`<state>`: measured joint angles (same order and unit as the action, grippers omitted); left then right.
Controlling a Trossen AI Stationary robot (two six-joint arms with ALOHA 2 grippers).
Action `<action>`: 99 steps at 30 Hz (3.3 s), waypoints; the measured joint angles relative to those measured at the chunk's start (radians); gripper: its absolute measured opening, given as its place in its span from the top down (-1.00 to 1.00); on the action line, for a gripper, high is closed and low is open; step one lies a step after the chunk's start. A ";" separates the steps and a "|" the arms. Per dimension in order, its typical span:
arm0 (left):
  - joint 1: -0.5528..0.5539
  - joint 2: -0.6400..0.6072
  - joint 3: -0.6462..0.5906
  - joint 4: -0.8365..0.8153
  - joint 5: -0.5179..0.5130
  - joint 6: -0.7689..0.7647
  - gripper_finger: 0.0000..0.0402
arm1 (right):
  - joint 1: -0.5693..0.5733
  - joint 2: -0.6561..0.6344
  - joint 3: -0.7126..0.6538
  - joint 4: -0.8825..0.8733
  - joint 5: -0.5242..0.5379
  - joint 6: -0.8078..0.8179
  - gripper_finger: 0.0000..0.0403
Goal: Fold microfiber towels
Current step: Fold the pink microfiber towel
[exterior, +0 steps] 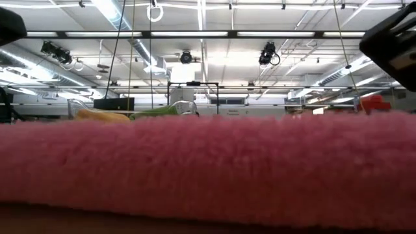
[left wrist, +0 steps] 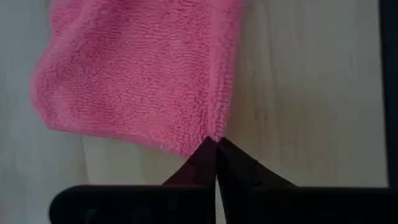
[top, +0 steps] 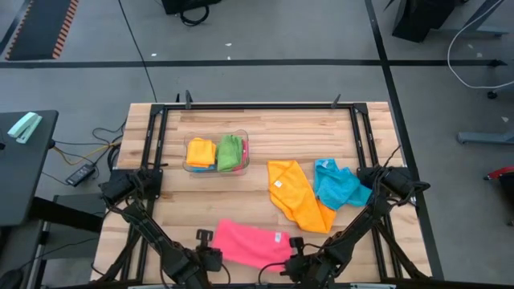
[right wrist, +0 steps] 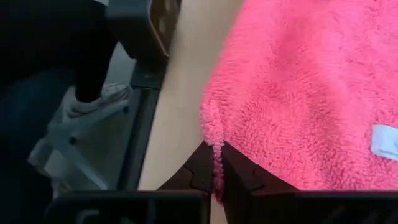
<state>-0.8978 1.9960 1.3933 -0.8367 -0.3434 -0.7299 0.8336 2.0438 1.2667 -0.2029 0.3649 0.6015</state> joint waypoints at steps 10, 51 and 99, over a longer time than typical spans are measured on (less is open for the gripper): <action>-0.003 0.056 0.001 0.034 0.002 -0.044 0.88 | 0.002 0.004 -0.008 -0.010 -0.018 0.100 0.84; 0.115 0.004 -0.135 0.189 -0.118 -0.110 0.37 | -0.072 -0.113 -0.235 -0.120 0.207 0.213 0.15; 0.020 -0.052 -0.085 -0.113 -0.210 0.980 -0.05 | -0.096 -0.263 -0.216 -0.160 0.364 -0.008 0.18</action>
<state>-0.8779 1.9442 1.3080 -0.9498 -0.5537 0.2504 0.7380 1.7809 1.0512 -0.3630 0.7284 0.5931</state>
